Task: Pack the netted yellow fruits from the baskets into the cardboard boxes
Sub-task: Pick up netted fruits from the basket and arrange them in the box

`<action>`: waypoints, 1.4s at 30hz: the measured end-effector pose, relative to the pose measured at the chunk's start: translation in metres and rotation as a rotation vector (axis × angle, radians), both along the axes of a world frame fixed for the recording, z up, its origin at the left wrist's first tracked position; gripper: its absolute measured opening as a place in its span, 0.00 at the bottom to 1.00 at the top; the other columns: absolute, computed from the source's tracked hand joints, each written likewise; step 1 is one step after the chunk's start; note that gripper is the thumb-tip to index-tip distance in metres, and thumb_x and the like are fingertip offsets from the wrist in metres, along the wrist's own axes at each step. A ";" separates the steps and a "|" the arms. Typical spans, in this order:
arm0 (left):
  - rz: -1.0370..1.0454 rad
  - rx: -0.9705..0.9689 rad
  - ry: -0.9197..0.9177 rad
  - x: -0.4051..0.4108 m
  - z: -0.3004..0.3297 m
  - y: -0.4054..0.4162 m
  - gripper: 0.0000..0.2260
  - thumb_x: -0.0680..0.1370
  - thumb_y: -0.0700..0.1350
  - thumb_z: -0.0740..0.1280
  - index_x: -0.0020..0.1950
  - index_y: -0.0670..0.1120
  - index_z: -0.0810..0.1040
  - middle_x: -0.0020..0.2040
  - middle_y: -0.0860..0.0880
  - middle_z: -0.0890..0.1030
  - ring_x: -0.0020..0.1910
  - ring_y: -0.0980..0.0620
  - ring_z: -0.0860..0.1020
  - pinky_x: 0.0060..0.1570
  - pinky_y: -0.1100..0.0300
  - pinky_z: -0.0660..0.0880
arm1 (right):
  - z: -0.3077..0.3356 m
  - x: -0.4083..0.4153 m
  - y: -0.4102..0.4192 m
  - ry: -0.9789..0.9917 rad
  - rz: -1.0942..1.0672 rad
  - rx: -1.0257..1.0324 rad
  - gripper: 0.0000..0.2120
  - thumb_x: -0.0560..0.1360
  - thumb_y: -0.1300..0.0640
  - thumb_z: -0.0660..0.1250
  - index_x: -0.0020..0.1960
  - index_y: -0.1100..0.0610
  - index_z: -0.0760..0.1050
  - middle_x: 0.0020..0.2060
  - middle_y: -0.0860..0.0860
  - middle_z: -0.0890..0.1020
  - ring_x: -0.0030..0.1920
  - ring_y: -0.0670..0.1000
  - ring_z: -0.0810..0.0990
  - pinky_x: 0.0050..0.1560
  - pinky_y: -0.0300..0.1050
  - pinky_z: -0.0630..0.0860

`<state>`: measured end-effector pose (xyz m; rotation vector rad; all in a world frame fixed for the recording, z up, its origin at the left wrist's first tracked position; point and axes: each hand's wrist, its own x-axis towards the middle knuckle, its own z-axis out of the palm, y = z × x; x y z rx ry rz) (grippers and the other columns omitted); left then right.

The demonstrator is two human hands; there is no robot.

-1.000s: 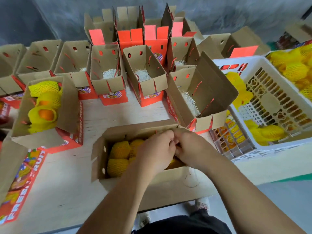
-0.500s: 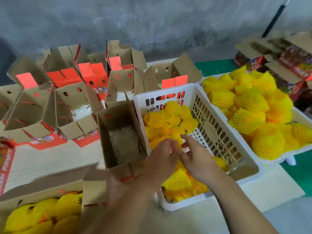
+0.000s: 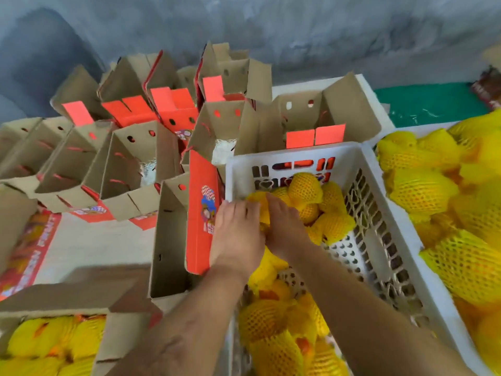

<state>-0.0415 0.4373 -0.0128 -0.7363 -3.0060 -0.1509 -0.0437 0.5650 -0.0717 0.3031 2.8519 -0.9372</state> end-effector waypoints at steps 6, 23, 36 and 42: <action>-0.006 0.085 0.003 0.001 -0.005 -0.002 0.25 0.73 0.43 0.70 0.72 0.48 0.74 0.62 0.49 0.76 0.65 0.45 0.71 0.72 0.48 0.66 | -0.026 -0.009 -0.006 0.041 -0.120 0.141 0.38 0.75 0.52 0.71 0.78 0.51 0.54 0.67 0.54 0.64 0.66 0.61 0.65 0.65 0.56 0.70; -0.051 0.041 0.020 -0.005 -0.011 0.001 0.30 0.69 0.82 0.55 0.40 0.58 0.81 0.32 0.62 0.77 0.51 0.58 0.78 0.75 0.47 0.55 | 0.009 0.030 0.060 -0.345 -0.234 -0.703 0.47 0.60 0.21 0.71 0.68 0.47 0.68 0.60 0.48 0.79 0.57 0.50 0.81 0.57 0.53 0.81; -0.068 -0.018 0.038 -0.007 -0.011 0.000 0.20 0.77 0.61 0.56 0.39 0.54 0.84 0.30 0.57 0.78 0.47 0.55 0.82 0.72 0.44 0.60 | 0.017 0.027 0.072 -0.456 0.004 -0.767 0.41 0.67 0.42 0.72 0.76 0.34 0.58 0.53 0.51 0.83 0.50 0.51 0.85 0.57 0.53 0.83; -0.027 0.077 0.033 -0.005 -0.010 0.001 0.18 0.82 0.56 0.52 0.44 0.55 0.81 0.36 0.57 0.81 0.46 0.54 0.81 0.72 0.48 0.59 | 0.015 0.029 0.071 -0.305 0.005 -0.621 0.40 0.66 0.37 0.73 0.73 0.33 0.58 0.59 0.46 0.76 0.53 0.52 0.80 0.48 0.52 0.82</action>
